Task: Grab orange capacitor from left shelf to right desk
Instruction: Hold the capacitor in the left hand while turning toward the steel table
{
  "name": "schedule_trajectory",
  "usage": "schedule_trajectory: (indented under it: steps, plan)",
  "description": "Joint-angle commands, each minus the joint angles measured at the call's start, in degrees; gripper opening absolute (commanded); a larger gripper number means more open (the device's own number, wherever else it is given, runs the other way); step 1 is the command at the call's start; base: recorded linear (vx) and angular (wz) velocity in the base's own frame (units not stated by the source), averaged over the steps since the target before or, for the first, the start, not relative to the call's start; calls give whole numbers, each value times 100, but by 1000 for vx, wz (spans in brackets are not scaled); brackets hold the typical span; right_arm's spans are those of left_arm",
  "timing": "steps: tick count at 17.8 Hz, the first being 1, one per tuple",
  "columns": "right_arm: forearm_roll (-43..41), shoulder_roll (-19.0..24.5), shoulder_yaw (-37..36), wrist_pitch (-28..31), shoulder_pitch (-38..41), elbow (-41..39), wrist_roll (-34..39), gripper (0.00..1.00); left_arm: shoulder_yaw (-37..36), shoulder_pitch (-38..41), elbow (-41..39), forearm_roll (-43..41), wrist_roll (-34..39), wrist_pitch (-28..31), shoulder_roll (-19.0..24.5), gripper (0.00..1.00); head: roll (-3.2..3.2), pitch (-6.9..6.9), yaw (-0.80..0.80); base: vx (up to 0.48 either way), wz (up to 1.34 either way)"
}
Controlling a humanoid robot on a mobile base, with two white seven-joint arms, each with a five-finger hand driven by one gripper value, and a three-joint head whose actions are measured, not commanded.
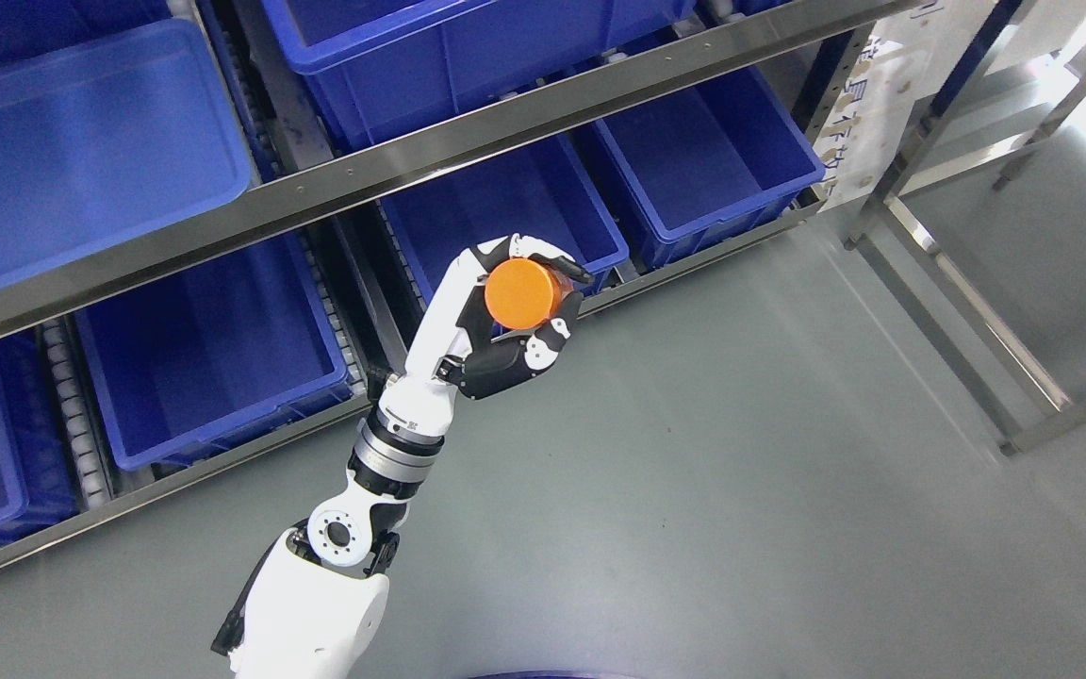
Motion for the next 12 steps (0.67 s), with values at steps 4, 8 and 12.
schedule_trajectory:
  steps: [4,8,12]
  plan:
    - [35,-96,-61,-3,146,-96,0,100,-87,-28,29,0,-3,-7,100,2,0,0,0,71,-276]
    - [35,-96,-61,-3,146,-96,0,100,-87,-46,29,9,-3,-15,100,2,0,0,0,119,-264]
    - [35,-96,-61,-3,146,-96,0,100,-96,-55,29,9,-3,-16,100,3,0,0,0,176,-323]
